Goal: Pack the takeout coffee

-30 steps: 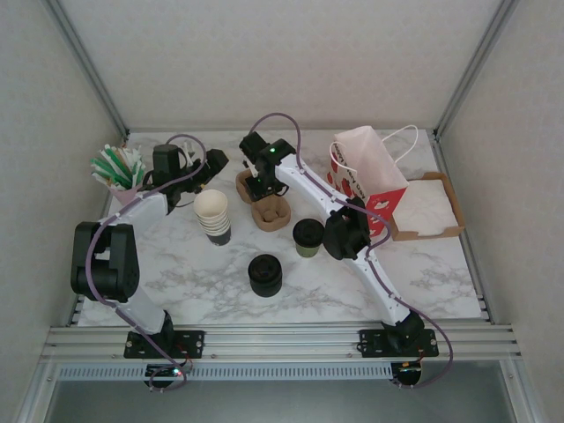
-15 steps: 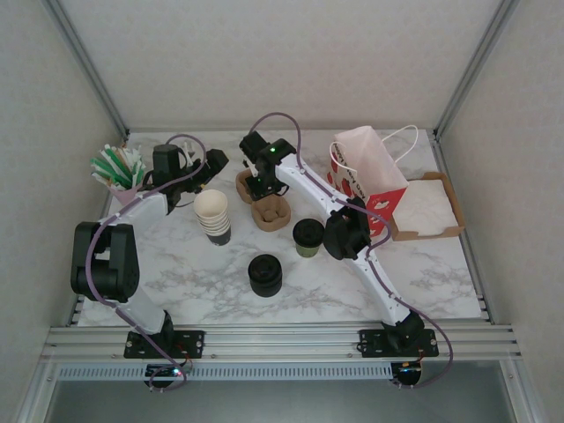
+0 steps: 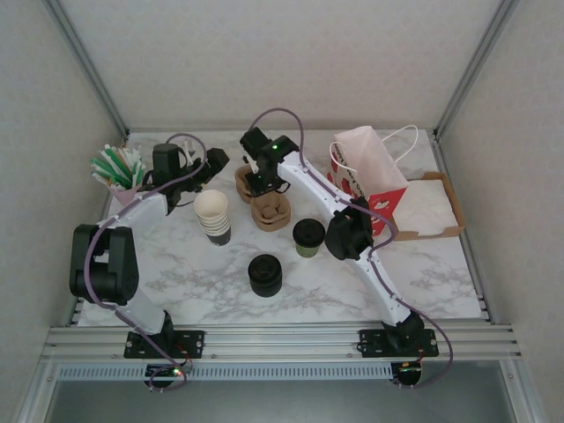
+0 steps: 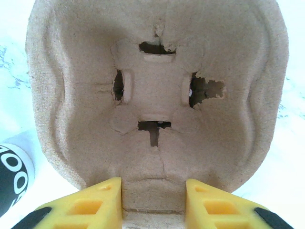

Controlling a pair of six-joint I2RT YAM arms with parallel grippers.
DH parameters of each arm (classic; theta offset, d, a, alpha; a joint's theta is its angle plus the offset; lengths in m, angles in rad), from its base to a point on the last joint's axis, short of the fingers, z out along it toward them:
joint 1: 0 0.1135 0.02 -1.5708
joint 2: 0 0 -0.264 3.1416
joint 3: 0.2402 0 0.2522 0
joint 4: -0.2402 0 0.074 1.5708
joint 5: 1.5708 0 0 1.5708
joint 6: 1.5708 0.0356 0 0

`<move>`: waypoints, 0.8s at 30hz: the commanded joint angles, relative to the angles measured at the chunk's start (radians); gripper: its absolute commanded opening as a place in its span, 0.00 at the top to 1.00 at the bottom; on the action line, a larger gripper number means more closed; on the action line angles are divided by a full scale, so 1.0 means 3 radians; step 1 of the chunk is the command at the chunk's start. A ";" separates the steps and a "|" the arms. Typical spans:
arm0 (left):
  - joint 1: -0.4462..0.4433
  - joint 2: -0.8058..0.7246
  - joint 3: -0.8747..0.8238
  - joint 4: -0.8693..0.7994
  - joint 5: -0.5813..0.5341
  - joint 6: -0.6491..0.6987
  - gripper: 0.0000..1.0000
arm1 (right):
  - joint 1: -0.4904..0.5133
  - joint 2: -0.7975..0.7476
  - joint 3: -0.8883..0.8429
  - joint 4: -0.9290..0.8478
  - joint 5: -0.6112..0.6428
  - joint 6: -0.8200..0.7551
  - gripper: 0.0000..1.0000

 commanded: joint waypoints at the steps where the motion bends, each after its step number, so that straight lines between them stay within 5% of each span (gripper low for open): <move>1: -0.0033 -0.0174 0.0028 -0.0018 0.0028 0.0047 0.00 | -0.0003 -0.0261 -0.0032 -0.0021 0.0023 0.0027 0.67; 24: -0.0053 -0.0928 0.0690 -0.0463 -0.0085 0.0072 0.00 | -0.0003 -0.1361 -0.0144 -0.0079 -0.0258 0.0088 0.68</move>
